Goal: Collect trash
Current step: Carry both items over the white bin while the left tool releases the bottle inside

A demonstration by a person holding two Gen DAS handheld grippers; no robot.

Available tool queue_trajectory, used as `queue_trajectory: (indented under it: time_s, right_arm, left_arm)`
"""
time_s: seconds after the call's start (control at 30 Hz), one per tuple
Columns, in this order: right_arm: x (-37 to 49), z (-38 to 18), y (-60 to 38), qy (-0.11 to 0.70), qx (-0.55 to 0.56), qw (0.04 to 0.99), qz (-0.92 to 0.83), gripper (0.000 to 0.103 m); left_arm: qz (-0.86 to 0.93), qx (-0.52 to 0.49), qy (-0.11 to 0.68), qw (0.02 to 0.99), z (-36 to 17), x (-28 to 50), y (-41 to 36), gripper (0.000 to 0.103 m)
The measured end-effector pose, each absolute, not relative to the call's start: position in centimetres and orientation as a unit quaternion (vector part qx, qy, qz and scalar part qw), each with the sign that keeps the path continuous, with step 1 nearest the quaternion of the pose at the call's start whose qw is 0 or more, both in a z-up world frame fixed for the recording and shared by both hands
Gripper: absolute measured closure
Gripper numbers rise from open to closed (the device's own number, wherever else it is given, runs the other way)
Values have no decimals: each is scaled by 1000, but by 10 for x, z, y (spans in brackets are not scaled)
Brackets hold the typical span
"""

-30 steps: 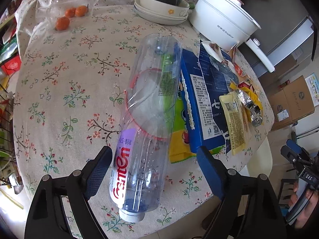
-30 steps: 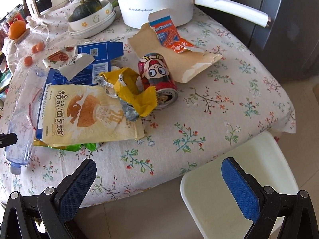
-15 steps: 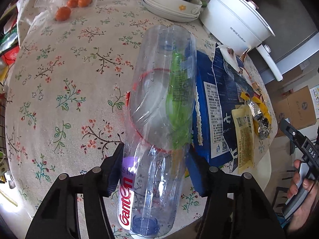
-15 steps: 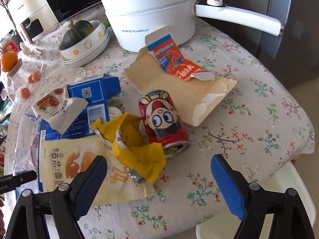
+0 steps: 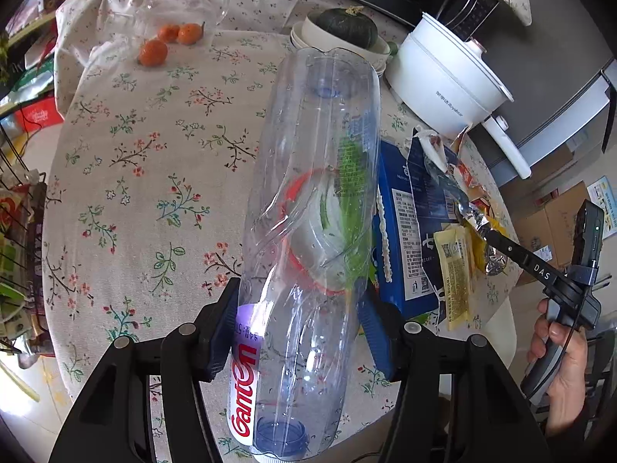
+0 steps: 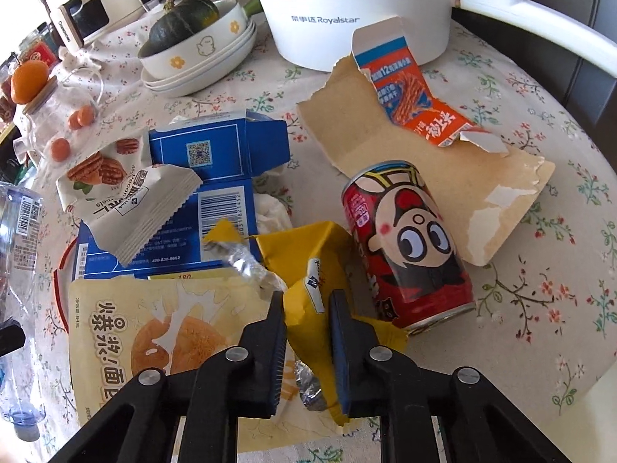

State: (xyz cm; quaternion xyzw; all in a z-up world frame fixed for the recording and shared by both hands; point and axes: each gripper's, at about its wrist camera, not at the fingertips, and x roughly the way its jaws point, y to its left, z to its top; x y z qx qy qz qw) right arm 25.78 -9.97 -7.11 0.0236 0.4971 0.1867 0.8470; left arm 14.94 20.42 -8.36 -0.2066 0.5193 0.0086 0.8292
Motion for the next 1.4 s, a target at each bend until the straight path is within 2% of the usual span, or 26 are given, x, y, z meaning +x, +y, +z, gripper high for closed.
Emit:
queue_trajectory:
  time_s: [0.13,0.4,0.57,0.8,1.1,1.4]
  right_arm:
    - [252,-54,-104,475,37,858,194,92]
    - [227,-10,-125,436,79,870,218,93]
    - [206,7,-149,430,74,877,201,93]
    - [183,-5,-224,469,101,866,145,93]
    - [150,-40,-319,513,138,844,74,92]
    - [117,-62,-378,528,151,835,30,92]
  left_arm:
    - [4,-211,501,839,-69,139,208,42]
    - [-26,-203,471,858,-39,131,185,42]
    - [-74,-184,456,868,-18,133,138,42]
    - [-172,-152,467,854,-12,139,37,42]
    - [-265,-96,526,803,-45,138,-94,42]
    - [-296,-42,627,719,-124,144,-178,42]
